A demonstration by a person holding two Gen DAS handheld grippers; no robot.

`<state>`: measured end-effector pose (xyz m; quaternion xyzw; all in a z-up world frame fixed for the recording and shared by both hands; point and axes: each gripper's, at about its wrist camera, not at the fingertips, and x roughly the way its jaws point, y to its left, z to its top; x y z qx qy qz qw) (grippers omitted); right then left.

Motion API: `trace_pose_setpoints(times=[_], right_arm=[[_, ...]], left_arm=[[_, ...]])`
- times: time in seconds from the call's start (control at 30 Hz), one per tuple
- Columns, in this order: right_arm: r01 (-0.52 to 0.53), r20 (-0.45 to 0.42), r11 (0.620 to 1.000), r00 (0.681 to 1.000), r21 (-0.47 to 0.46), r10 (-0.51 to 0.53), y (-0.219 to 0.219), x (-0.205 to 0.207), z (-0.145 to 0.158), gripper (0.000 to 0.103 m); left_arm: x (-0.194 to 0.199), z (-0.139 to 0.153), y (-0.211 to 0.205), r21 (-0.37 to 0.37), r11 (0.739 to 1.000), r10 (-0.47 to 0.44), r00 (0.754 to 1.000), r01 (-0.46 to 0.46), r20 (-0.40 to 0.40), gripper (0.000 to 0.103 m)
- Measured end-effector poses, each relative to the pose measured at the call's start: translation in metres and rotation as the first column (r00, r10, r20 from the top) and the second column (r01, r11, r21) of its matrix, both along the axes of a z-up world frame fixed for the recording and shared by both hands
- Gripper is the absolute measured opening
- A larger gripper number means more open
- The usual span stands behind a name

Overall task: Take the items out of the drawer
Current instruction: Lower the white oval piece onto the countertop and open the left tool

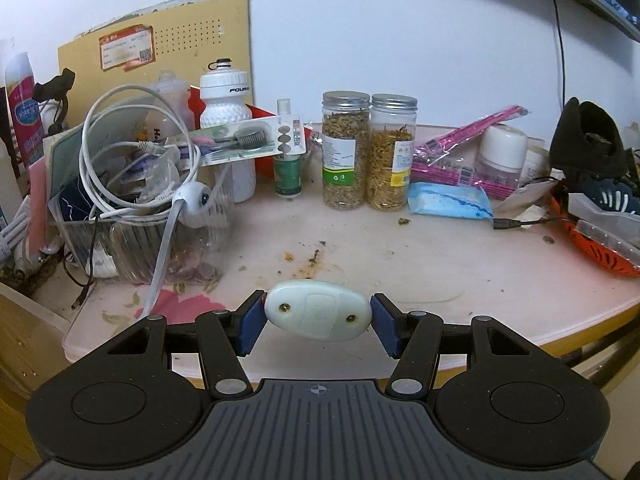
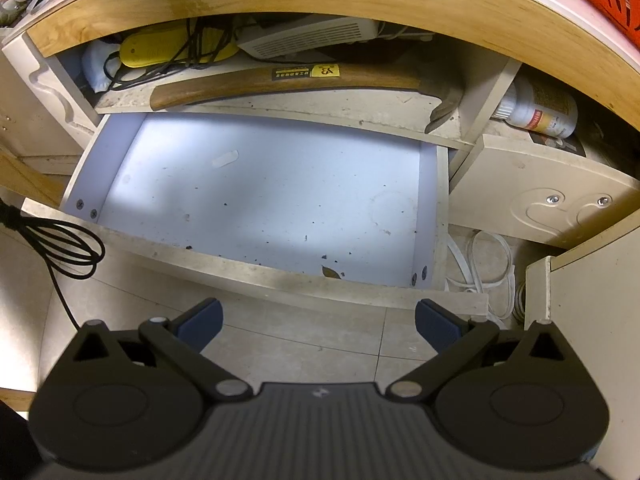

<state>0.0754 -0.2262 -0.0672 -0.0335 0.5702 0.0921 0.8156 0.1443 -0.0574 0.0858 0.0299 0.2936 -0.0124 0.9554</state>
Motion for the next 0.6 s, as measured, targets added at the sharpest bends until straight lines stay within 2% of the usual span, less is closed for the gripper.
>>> trace_pose_setpoints(times=[0.6], right_arm=[[0.000, -0.014, 1.000, 1.000, 0.011, 0.000, 0.001, 0.002, -0.003, 0.103]], left_arm=[[0.024, -0.025, 0.009, -0.012, 1.000, 0.016, 1.000, -0.016, 0.008, 0.055]])
